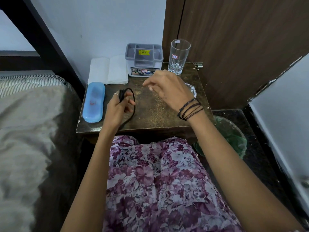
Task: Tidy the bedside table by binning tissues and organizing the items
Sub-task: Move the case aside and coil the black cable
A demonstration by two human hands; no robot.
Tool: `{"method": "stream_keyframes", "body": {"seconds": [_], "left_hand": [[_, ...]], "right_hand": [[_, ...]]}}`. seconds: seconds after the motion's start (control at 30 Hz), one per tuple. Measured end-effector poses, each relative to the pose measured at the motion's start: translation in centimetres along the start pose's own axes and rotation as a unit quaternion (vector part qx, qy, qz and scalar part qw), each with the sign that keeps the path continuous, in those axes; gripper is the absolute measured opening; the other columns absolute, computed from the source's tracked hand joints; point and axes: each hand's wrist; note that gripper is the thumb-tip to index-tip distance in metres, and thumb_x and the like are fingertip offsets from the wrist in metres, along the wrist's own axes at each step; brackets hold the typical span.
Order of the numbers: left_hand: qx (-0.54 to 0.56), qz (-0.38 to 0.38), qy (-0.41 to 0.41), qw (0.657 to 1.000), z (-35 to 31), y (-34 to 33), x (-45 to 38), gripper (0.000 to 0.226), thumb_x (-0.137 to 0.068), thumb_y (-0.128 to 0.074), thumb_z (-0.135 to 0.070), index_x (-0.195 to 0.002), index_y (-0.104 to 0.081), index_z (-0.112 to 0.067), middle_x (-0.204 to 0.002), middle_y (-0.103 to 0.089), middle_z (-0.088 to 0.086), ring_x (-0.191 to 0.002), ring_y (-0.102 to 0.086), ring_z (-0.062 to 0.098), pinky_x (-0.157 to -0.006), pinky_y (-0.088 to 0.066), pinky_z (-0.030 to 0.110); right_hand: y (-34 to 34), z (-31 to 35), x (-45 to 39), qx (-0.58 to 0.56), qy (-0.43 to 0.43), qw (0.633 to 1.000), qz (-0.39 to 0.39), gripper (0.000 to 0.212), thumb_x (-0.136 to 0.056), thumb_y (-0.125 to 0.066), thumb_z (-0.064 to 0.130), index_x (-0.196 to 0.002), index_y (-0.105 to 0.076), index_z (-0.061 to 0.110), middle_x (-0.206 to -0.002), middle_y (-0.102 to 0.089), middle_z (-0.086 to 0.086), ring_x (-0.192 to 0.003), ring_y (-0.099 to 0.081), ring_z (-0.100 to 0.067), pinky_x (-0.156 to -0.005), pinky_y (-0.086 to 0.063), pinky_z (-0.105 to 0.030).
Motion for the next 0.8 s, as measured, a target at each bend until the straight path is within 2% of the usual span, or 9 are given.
{"method": "stream_keyframes", "body": {"seconds": [0.1,0.2,0.27,0.37,0.47,0.53,0.63,0.7,0.8], "left_hand": [[0.052,-0.006,-0.005,0.999,-0.7,0.0,0.0,0.024,-0.098,-0.035,-0.003,-0.091,-0.054,-0.015,-0.059,-0.054,-0.011,-0.041,-0.038,0.0,-0.044,-0.031,0.011],[0.102,0.011,0.004,0.995,-1.7,-0.3,-0.1,0.026,-0.1,-0.034,-0.008,-0.087,-0.056,-0.016,-0.048,-0.048,-0.013,-0.04,-0.032,0.0,-0.041,-0.025,0.013],[0.129,0.028,0.018,0.991,-2.2,-0.3,-0.1,0.028,-0.101,-0.034,-0.013,-0.084,-0.056,-0.014,-0.043,-0.042,-0.013,-0.037,-0.029,0.0,-0.041,-0.022,0.014],[0.162,0.056,0.036,0.985,-2.8,-0.2,0.0,0.032,-0.101,-0.033,-0.019,-0.078,-0.055,-0.014,-0.04,-0.037,-0.012,-0.033,-0.025,-0.001,-0.038,-0.02,0.013],[0.176,0.062,0.049,0.981,-3.4,-0.1,0.1,0.036,-0.102,-0.032,-0.024,-0.074,-0.052,-0.014,-0.036,-0.033,-0.012,-0.029,-0.022,-0.001,-0.032,-0.02,0.011],[0.182,0.071,0.06,0.979,-4.1,0.0,0.1,0.039,-0.101,-0.03,-0.03,-0.072,-0.05,-0.014,-0.035,-0.031,-0.011,-0.028,-0.02,0.0,-0.031,-0.018,0.013],[0.206,0.088,0.068,0.972,-4.7,0.4,0.1,0.044,-0.101,-0.024,-0.035,-0.072,-0.05,-0.014,-0.035,-0.03,-0.01,-0.028,-0.02,0.002,-0.034,-0.017,0.017],[0.21,0.084,0.061,0.972,-4.8,0.4,0.1,0.042,-0.101,-0.023,-0.032,-0.075,-0.052,-0.015,-0.037,-0.031,-0.01,-0.028,-0.021,0.001,-0.036,-0.019,0.018],[0.251,0.068,0.042,0.965,-4.4,-0.1,0.2,0.039,-0.102,-0.023,-0.026,-0.085,-0.056,-0.012,-0.042,-0.037,-0.01,-0.032,-0.027,0.003,-0.038,-0.027,0.016]], "right_hand": [[-1.4,-0.1,-0.2,-0.072,-0.037,0.997,0.012,0.022,-0.091,-0.053,0.005,-0.106,-0.068,0.011,-0.103,-0.065,-0.005,-0.095,-0.059,-0.015,-0.088,-0.05,-0.032],[-3.4,0.2,-0.1,-0.156,-0.089,0.983,0.031,0.033,-0.089,-0.052,0.001,-0.12,-0.058,0.009,-0.117,-0.059,-0.009,-0.096,-0.056,-0.012,-0.093,-0.047,-0.028],[-4.6,0.1,-0.2,-0.194,-0.11,0.974,0.042,0.048,-0.089,-0.055,0.004,-0.135,-0.043,0.012,-0.132,-0.05,-0.011,-0.112,-0.052,-0.017,-0.098,-0.043,-0.031],[-6.0,-0.1,-0.5,-0.29,-0.125,0.947,0.065,0.065,-0.089,-0.056,0.005,-0.144,-0.025,0.017,-0.148,-0.035,-0.011,-0.136,-0.033,-0.024,-0.107,-0.03,-0.034],[-7.0,-0.2,-0.7,-0.355,-0.123,0.924,0.075,0.066,-0.088,-0.056,0.003,-0.144,-0.025,0.018,-0.149,-0.034,-0.01,-0.137,-0.03,-0.018,-0.103,-0.027,-0.026],[-7.5,0.0,-0.8,-0.382,-0.125,0.913,0.069,0.05,-0.089,-0.055,0.005,-0.136,-0.039,0.011,-0.138,-0.047,-0.011,-0.123,-0.042,-0.011,-0.096,-0.032,-0.019],[-8.2,0.1,-0.5,-0.422,-0.12,0.899,0.011,0.015,-0.094,-0.047,0.007,-0.101,-0.06,0.008,-0.088,-0.063,-0.011,-0.083,-0.058,-0.014,-0.08,-0.043,-0.027],[-8.5,0.2,-0.2,-0.461,-0.135,0.877,-0.01,0.021,-0.096,-0.043,0.008,-0.087,-0.059,0.019,-0.066,-0.054,-0.002,-0.06,-0.058,-0.01,-0.068,-0.049,-0.027],[-8.5,0.8,0.4,-0.447,-0.166,0.879,0.01,0.019,-0.098,-0.042,0.012,-0.097,-0.061,0.011,-0.059,-0.045,0.002,-0.038,-0.043,0.001,-0.044,-0.043,-0.016]]}}
Point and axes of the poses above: each hand's wrist, its own x-axis away from the middle knuckle, its own y-axis out of the back of the hand, z = x × y
